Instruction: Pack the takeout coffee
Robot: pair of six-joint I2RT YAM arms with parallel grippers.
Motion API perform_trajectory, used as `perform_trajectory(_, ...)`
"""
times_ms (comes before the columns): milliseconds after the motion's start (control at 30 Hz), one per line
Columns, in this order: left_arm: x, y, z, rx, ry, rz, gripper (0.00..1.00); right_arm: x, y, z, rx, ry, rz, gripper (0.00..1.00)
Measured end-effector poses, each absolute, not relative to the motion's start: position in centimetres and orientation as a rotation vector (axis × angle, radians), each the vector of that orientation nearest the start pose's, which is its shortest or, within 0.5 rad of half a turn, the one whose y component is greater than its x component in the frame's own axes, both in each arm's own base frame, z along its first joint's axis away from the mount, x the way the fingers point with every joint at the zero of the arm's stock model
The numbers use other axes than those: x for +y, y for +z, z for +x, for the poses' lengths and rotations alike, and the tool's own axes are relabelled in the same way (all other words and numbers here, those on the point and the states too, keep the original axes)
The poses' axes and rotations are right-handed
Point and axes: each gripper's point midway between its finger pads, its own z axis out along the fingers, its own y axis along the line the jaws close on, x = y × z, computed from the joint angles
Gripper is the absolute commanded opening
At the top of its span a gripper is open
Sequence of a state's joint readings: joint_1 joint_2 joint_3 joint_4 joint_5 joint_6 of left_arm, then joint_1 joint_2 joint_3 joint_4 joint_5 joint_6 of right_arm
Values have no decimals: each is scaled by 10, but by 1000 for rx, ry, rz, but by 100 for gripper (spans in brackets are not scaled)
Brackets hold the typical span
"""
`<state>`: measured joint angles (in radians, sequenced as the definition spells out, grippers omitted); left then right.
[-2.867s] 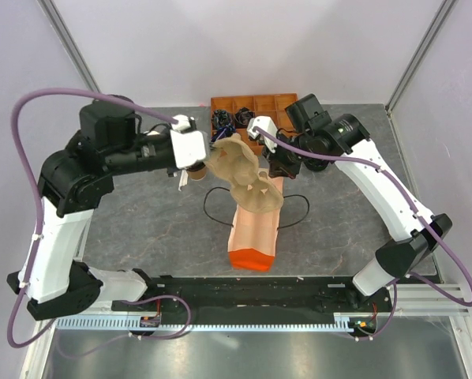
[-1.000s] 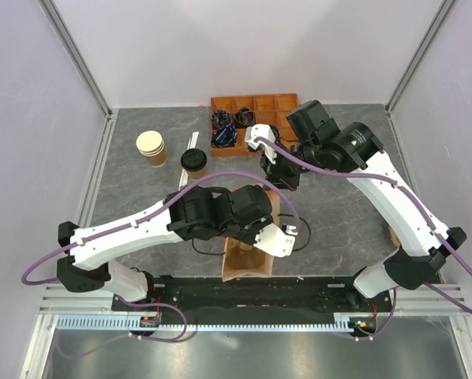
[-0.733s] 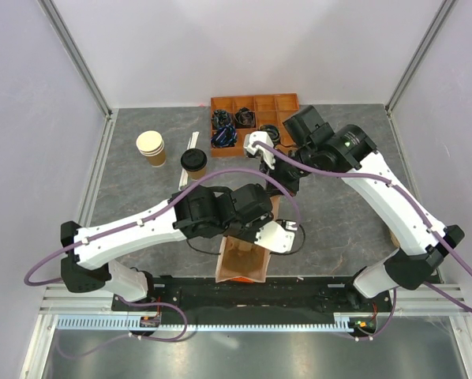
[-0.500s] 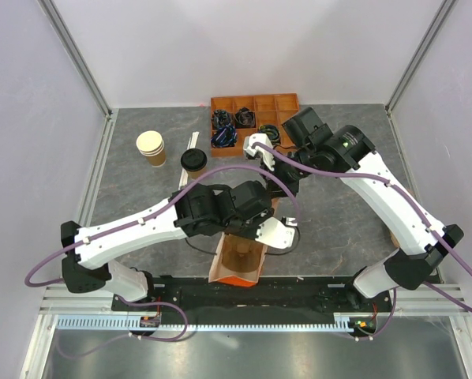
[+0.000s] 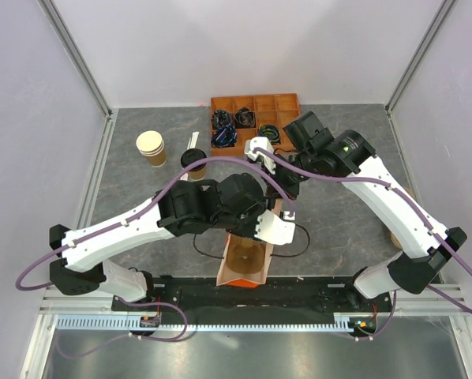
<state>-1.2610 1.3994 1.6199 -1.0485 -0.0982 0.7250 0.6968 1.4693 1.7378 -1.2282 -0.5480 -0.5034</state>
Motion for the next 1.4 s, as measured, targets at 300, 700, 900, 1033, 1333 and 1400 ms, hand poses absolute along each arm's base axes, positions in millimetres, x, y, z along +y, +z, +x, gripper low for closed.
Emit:
perform_trajectory(300, -321, 272, 148, 1307, -116, 1950, 31, 261, 286, 199, 1977, 767, -1519, 0)
perform_trajectory(700, -322, 244, 143, 1236, -6, 1961, 10, 264, 276, 192, 2026, 828, -1481, 0)
perform_trajectory(900, -316, 231, 152, 1260, 66, 1953, 5, 264, 279, 188, 2027, 854, -1471, 0)
perform_trajectory(1033, -315, 231, 158, 1262, 94, 1937, 4, 262, 281, 184, 2036, 864, -1460, 0)
perform_trajectory(1333, -320, 199, 167, 1226, 154, 1975, 2, 258, 283, 170, 2045, 914, -1448, 0)
perform_trajectory(1400, -324, 193, 169, 1218, 159, 1979, 2, 258, 282, 168, 2046, 922, -1450, 0)
